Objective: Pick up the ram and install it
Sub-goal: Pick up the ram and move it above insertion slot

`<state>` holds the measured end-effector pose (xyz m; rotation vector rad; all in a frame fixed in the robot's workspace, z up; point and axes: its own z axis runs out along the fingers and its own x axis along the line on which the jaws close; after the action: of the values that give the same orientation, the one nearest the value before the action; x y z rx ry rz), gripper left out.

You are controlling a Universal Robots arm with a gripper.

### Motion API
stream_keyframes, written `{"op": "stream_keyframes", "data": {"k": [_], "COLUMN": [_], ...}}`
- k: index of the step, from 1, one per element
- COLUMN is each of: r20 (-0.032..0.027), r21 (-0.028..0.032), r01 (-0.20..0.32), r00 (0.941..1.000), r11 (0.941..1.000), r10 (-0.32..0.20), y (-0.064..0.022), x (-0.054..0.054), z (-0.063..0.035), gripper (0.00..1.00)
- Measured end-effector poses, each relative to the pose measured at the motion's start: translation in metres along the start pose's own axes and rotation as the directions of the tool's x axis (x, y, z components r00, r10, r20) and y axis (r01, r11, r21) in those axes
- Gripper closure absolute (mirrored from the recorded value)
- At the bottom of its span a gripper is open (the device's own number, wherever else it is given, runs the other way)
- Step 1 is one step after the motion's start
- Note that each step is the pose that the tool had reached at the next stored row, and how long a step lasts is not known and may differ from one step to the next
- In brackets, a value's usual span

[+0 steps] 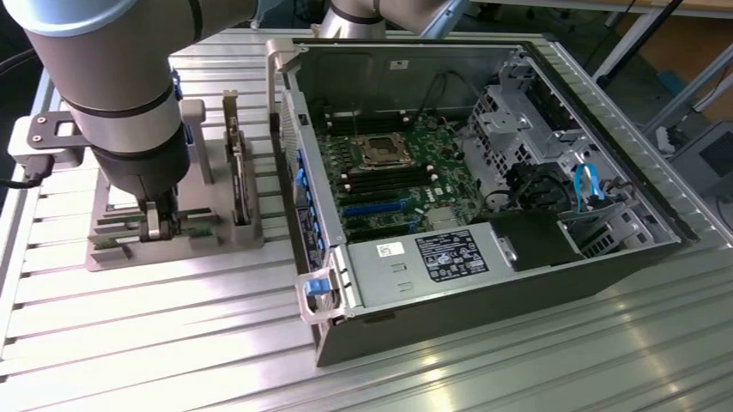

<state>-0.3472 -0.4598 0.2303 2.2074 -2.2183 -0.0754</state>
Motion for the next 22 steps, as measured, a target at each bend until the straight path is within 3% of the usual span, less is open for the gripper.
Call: {"op": "stream_keyframes", "data": {"k": [22], "r20": [0.0000], "r21": [-0.0001], "r01": [-0.001], "r00": [1.0000], "r11": [1.0000], "r10": [0.001], "y": [-0.0027], "x": [-0.001], "z": [-0.0502], "gripper": [0.88]}}
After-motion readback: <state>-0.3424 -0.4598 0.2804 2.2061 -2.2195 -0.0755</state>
